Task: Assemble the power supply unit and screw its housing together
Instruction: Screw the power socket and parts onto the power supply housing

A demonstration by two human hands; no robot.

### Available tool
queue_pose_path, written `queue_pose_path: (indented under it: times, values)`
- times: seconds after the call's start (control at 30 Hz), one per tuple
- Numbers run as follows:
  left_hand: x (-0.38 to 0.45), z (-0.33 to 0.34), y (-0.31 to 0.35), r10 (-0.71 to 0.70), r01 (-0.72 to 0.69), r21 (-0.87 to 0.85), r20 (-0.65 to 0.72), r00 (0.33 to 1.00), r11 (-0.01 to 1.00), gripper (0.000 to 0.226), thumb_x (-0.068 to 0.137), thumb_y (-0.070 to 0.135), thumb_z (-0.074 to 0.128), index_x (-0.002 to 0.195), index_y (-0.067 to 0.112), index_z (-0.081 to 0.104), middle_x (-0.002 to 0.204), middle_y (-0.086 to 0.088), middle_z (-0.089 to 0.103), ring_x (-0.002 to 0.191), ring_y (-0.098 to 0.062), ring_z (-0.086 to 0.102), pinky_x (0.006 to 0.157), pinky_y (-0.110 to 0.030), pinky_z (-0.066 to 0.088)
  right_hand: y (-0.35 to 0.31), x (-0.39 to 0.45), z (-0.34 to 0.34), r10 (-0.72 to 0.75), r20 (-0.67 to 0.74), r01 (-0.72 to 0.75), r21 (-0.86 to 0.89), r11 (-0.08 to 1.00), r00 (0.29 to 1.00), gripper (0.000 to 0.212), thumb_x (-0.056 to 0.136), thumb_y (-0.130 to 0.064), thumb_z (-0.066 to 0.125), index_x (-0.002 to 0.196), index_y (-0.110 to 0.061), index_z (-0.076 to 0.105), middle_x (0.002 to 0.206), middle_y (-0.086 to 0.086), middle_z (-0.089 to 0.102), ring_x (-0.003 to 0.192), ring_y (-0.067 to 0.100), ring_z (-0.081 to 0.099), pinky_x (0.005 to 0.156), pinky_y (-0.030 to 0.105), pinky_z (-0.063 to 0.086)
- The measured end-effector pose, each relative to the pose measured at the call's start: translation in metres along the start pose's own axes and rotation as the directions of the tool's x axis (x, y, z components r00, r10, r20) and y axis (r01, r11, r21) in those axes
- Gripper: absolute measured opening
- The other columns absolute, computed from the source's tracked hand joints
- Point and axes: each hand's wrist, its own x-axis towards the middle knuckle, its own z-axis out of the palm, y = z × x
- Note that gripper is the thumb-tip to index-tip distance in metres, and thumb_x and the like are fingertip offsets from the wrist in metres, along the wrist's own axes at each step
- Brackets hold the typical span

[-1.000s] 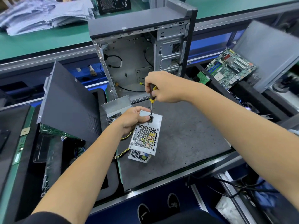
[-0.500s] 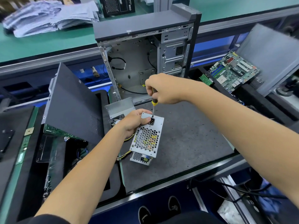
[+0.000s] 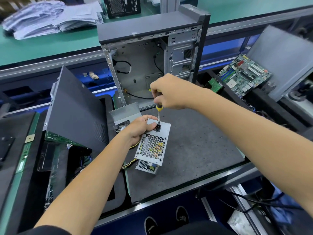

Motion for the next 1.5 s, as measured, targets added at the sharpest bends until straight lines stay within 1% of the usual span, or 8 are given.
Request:
queue_pose_path:
  times: [0.13, 0.3, 0.53, 0.7, 0.9, 1.07, 1.27, 1.5]
  values:
    - [0.0, 0.0, 0.0, -0.005, 0.005, 0.005, -0.008, 1.0, 1.0, 0.018, 0.095, 0.003, 0.053, 0.105, 0.017, 0.059, 0.083, -0.01, 0.074, 0.073, -0.022, 0.069, 0.067, -0.034, 0.058, 0.0, 0.004, 0.007, 0.144, -0.087, -0.157, -0.162, 0.974, 0.986, 0.04, 0.1, -0.038, 0.037, 0.072, -0.011, 0.042, 0.068, 0.004, 0.038, 0.07, 0.032, 0.049, 0.059, 0.034, 0.034]
    - [0.001, 0.001, 0.0, -0.017, 0.017, 0.005, -0.011, 1.0, 1.0, 0.017, 0.095, 0.003, 0.053, 0.104, 0.018, 0.059, 0.083, -0.011, 0.073, 0.073, -0.023, 0.069, 0.067, -0.035, 0.057, 0.007, 0.003, -0.004, 0.004, 0.161, -0.029, 0.15, 0.988, 0.987, 0.006, 0.094, -0.013, 0.043, 0.093, -0.012, 0.049, 0.1, 0.004, 0.043, 0.08, 0.026, 0.052, 0.073, 0.037, 0.043]
    - [0.004, 0.0, 0.004, 0.018, -0.018, 0.081, 0.01, 1.0, 0.997, 0.026, 0.095, 0.0, 0.05, 0.101, 0.02, 0.065, 0.08, -0.011, 0.071, 0.068, -0.023, 0.067, 0.068, -0.035, 0.055, 0.002, 0.006, 0.006, 0.124, -0.074, -0.135, -0.187, 0.973, 0.99, 0.036, 0.1, -0.038, 0.038, 0.08, -0.009, 0.046, 0.072, 0.006, 0.041, 0.071, 0.031, 0.049, 0.059, 0.034, 0.035]
    - [0.006, 0.0, 0.005, 0.033, -0.034, 0.136, 0.009, 0.999, 0.99, 0.029, 0.095, 0.0, 0.051, 0.093, 0.022, 0.07, 0.081, -0.011, 0.07, 0.069, -0.023, 0.065, 0.069, -0.035, 0.052, 0.008, 0.003, -0.002, -0.043, 0.149, 0.032, 0.075, 0.997, 0.988, 0.002, 0.092, -0.015, 0.05, 0.093, -0.015, 0.049, 0.095, -0.001, 0.041, 0.078, 0.022, 0.049, 0.068, 0.035, 0.04]
    - [0.005, -0.002, 0.007, 0.005, -0.006, 0.121, 0.006, 1.0, 0.993, 0.022, 0.095, 0.0, 0.052, 0.1, 0.017, 0.065, 0.077, -0.013, 0.071, 0.066, -0.023, 0.066, 0.066, -0.033, 0.055, 0.005, 0.004, 0.003, 0.101, -0.033, -0.106, -0.206, 0.973, 0.994, 0.038, 0.1, -0.037, 0.039, 0.07, -0.014, 0.035, 0.067, 0.001, 0.033, 0.068, 0.027, 0.042, 0.058, 0.033, 0.03]
    - [0.006, -0.001, 0.006, 0.014, -0.013, 0.108, -0.002, 1.0, 0.994, 0.02, 0.094, 0.0, 0.053, 0.099, 0.017, 0.062, 0.079, -0.015, 0.07, 0.069, -0.023, 0.065, 0.067, -0.033, 0.053, 0.009, 0.004, -0.006, -0.048, 0.182, 0.035, 0.072, 0.997, 0.982, 0.006, 0.09, -0.015, 0.053, 0.09, -0.018, 0.048, 0.092, -0.002, 0.043, 0.08, 0.021, 0.05, 0.07, 0.035, 0.042]
    - [0.005, -0.003, 0.006, -0.001, 0.001, 0.097, 0.004, 1.0, 0.995, 0.019, 0.095, 0.001, 0.052, 0.099, 0.017, 0.062, 0.078, -0.012, 0.072, 0.069, -0.023, 0.066, 0.068, -0.034, 0.054, 0.004, 0.01, 0.004, 0.09, -0.005, -0.089, -0.201, 0.975, 0.996, 0.043, 0.101, -0.04, 0.036, 0.067, -0.015, 0.035, 0.067, 0.004, 0.038, 0.069, 0.03, 0.048, 0.06, 0.034, 0.035]
    - [0.007, -0.003, 0.005, -0.005, 0.004, 0.085, 0.007, 1.0, 0.996, 0.02, 0.094, 0.0, 0.053, 0.097, 0.018, 0.063, 0.076, -0.011, 0.072, 0.068, -0.022, 0.066, 0.064, -0.031, 0.055, 0.004, 0.008, -0.005, 0.005, 0.112, 0.003, -0.065, 0.998, 0.994, 0.018, 0.091, -0.018, 0.052, 0.076, -0.02, 0.042, 0.082, 0.0, 0.047, 0.074, 0.021, 0.049, 0.061, 0.032, 0.037]
